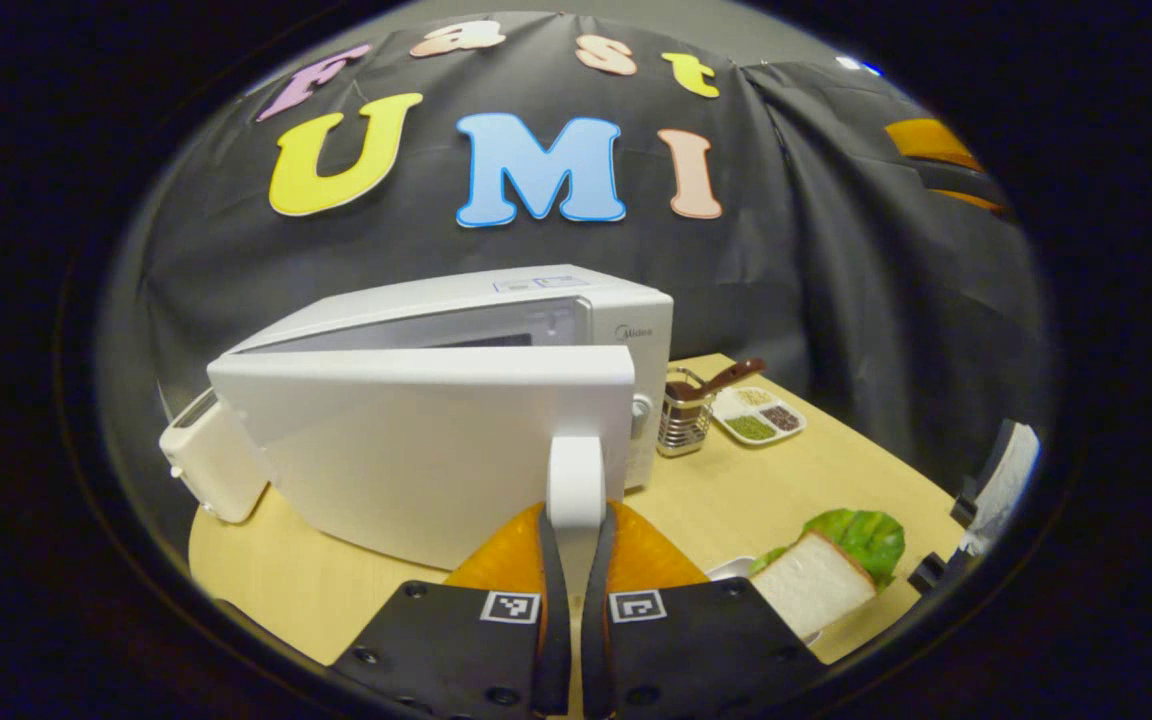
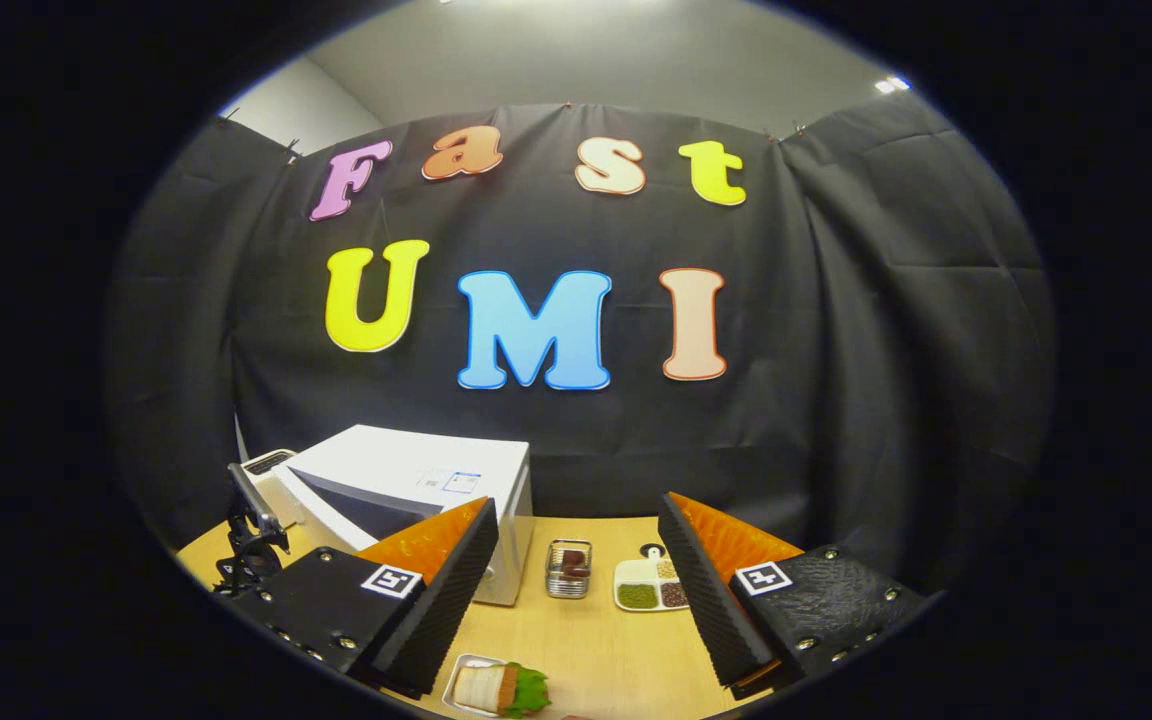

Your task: Open the microwave oven with the left hand, put the food in, and close the microwave oven.

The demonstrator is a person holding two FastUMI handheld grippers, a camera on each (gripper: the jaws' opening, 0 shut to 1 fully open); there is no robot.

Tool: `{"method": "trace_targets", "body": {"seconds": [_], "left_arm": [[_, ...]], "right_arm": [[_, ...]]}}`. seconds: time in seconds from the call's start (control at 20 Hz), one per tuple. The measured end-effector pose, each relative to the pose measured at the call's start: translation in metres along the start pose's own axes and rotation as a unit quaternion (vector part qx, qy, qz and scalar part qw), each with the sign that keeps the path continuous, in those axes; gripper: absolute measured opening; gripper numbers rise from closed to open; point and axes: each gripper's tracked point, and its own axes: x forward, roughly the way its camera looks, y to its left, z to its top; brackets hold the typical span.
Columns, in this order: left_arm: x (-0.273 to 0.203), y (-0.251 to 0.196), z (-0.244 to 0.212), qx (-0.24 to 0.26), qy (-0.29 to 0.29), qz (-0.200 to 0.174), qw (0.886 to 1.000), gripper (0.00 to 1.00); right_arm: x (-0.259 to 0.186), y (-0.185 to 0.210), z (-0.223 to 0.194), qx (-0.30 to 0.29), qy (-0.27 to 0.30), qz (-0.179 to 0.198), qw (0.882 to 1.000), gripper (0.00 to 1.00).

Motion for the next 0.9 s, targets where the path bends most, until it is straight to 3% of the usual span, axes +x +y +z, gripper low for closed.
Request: {"method": "trace_targets", "body": {"seconds": [0.25, 0.5, 0.9], "left_arm": [[-0.052, 0.014, -0.027, 0.028, 0.027, -0.052, 0.998, 0.12], [-0.115, 0.047, -0.06, 0.054, 0.059, -0.086, 0.993, 0.11], [-0.188, 0.123, -0.098, 0.089, 0.109, -0.092, 0.986, 0.13]], "right_arm": [[-0.003, 0.034, -0.023, 0.007, 0.035, 0.073, 0.997, 0.98], [-0.003, 0.051, -0.056, 0.02, 0.079, 0.101, 0.992, 0.98], [-0.003, 0.021, -0.15, 0.087, 0.205, 0.059, 0.973, 1.0]]}}
